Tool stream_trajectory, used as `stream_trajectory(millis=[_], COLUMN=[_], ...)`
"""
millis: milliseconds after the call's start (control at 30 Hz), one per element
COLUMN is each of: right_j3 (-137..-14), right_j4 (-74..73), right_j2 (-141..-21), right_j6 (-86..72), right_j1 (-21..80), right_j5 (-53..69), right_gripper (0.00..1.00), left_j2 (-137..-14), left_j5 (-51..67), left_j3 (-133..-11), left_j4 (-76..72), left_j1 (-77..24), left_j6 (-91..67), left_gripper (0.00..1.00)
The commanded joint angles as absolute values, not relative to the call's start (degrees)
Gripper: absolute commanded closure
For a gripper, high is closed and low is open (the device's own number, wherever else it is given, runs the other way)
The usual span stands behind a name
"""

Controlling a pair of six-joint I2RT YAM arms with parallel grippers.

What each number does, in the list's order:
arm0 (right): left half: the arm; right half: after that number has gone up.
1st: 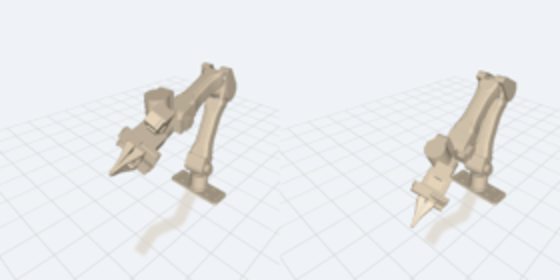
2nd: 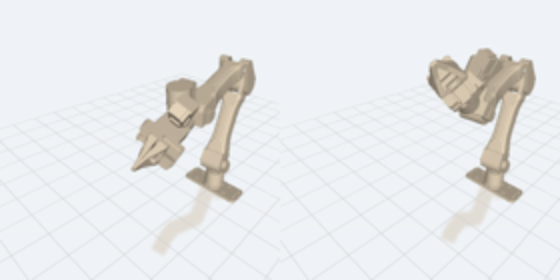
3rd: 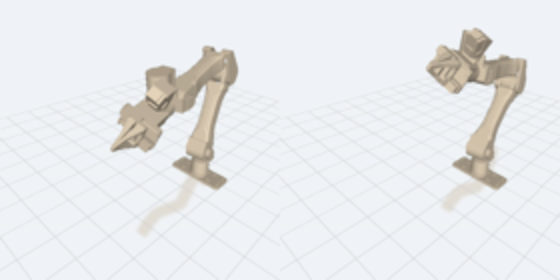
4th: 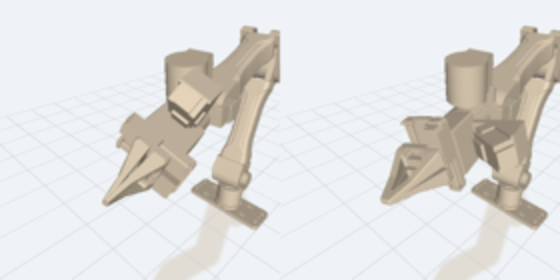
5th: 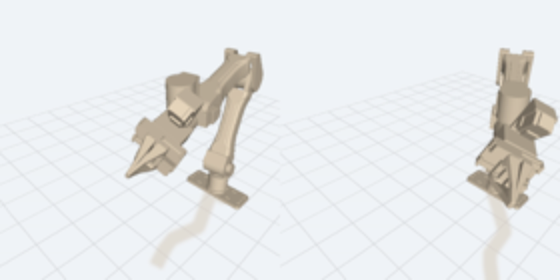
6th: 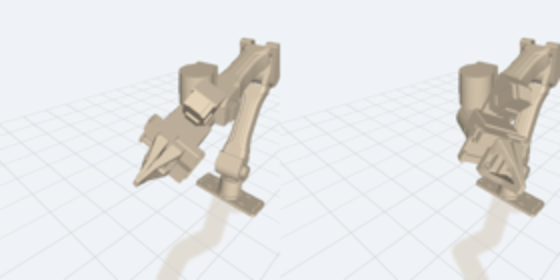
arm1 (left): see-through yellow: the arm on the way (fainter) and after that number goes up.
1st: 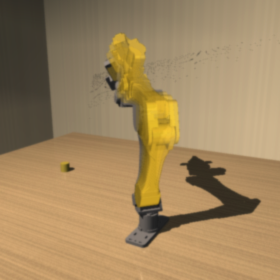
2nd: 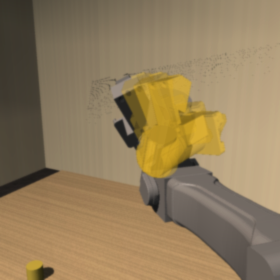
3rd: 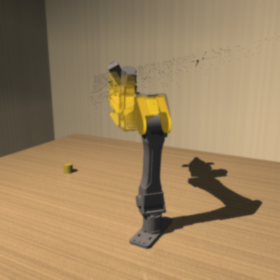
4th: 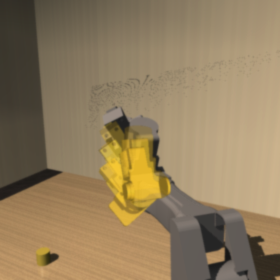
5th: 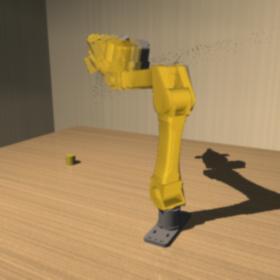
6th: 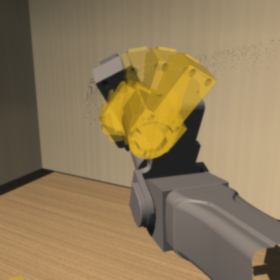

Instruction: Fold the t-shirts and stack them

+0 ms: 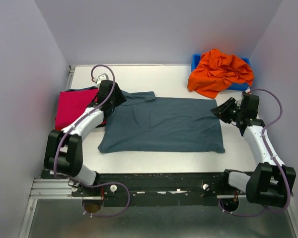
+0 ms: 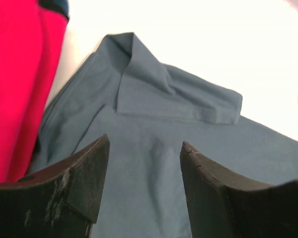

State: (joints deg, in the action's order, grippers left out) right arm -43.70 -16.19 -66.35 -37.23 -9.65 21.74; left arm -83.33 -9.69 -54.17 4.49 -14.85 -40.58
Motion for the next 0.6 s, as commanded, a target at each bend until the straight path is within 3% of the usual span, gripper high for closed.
stream_trajectory(millis=[0,167,567], right_j3=[-44.74,-45.18,-45.0], right_j4=[-11.87,-11.17,-10.11], right_j2=[-66.97,-68.38,-69.87], right_j6=[-37.45,-37.7,-38.23], right_j1=[-9.05,-8.97,-9.14], right_j5=[20.22,20.91,20.3], right_gripper=[0.6,0.61,0.62], left_j2=[-91.83,-100.97,-108.98], left_j5=[-9.85,-9.49,-9.76], left_j3=[-61.42,-69.51,-73.39], left_j4=[5.35,11.15,13.09], left_j1=[-15.21,-15.21,-15.12], left_j6=[-38.14,-38.23,-39.55], left_gripper=[0.33,0.39,0.43])
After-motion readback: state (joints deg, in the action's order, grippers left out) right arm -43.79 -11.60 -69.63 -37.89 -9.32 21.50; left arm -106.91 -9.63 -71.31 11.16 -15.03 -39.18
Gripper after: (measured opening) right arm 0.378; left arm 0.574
